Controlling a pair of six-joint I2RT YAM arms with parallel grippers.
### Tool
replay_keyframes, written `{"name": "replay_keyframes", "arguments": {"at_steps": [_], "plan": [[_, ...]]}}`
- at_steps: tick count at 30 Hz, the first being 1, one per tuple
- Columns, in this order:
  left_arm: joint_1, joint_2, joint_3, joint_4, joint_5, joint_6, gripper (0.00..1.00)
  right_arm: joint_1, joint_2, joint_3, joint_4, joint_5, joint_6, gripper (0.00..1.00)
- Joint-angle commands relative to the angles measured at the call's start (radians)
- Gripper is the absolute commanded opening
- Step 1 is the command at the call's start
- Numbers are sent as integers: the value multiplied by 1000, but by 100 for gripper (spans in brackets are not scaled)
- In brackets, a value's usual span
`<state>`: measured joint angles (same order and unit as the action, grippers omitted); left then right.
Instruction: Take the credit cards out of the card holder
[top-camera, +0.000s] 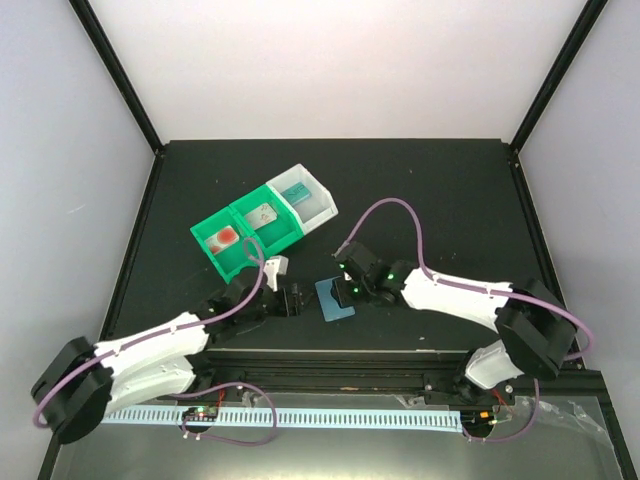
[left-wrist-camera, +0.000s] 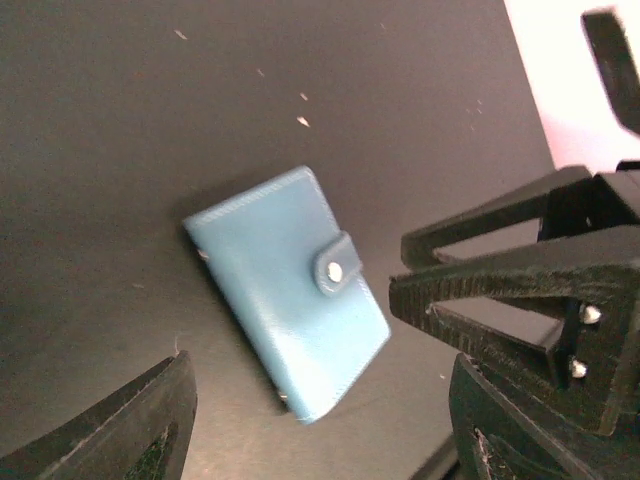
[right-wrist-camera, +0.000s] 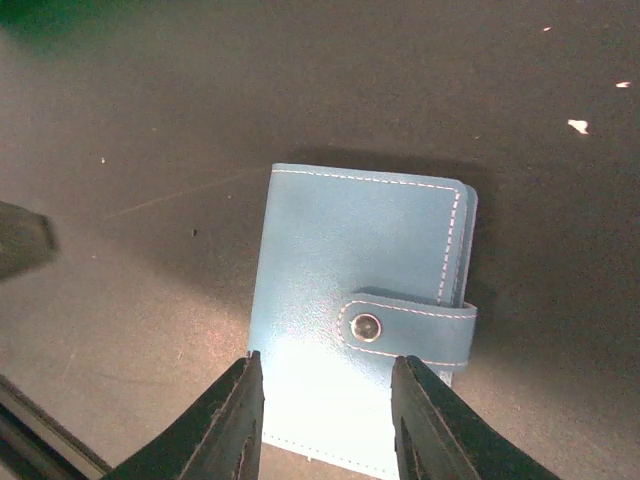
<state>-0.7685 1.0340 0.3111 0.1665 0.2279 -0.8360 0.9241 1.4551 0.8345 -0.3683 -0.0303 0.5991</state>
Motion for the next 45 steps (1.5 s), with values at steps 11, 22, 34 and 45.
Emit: {"name": "replay_keyframes", "arguments": {"at_steps": [11, 22, 34, 45], "plan": [[-3, -534, -60, -409, -336, -3, 75, 64, 158, 80, -26, 132, -14, 38], [-3, -508, -78, -395, -301, -36, 75, 82, 267, 58, -4, 257, 6, 35], [-3, -466, -111, -351, -232, -56, 74, 84, 89, -85, 132, 204, 58, 1], [-4, -474, -134, -342, -258, -80, 75, 84, -37, -153, 147, 216, 85, 1]]}}
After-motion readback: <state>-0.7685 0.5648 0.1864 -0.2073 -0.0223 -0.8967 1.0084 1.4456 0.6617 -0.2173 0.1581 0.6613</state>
